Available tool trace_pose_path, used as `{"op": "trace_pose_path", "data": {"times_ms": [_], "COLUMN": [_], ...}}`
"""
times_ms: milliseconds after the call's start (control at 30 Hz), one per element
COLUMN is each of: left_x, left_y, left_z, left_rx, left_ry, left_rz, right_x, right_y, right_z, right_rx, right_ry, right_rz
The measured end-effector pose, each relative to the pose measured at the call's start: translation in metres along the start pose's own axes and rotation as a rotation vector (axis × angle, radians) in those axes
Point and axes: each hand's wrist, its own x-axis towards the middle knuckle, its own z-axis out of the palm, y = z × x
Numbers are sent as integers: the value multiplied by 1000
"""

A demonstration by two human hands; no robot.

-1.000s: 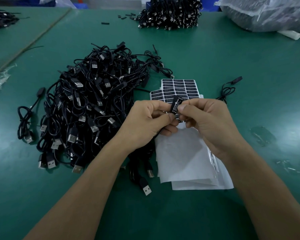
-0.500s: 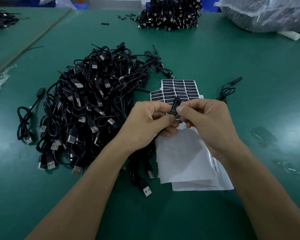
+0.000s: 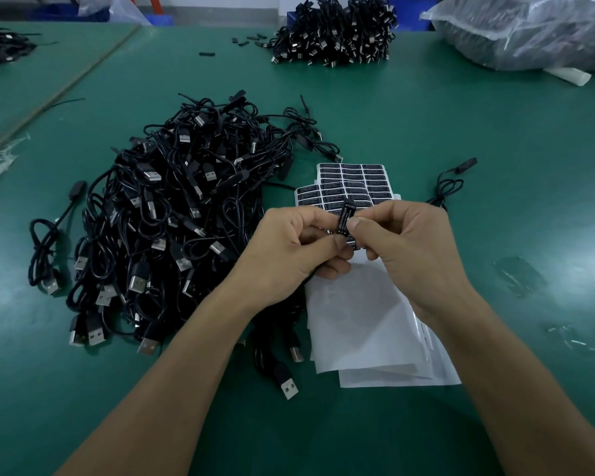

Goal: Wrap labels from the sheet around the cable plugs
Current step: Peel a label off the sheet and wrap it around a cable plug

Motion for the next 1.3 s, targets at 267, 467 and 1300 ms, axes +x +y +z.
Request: {"op": "trace_pose_path", "data": {"times_ms": [267, 467, 1300], "left_x": [0, 0, -1], "left_y": [0, -1, 2], "left_z": [0, 0, 0], "left_rx": [11, 25, 24], "left_ry": [4, 1, -18], "left_rz": [5, 14, 9], "right_x": [0, -1, -1], "right_y": [1, 1, -1], "right_z": [1, 2, 0], "right_rx": [-29, -23, -53], "right_ry": [28, 50, 58], "right_rz": [-18, -8, 28]}}
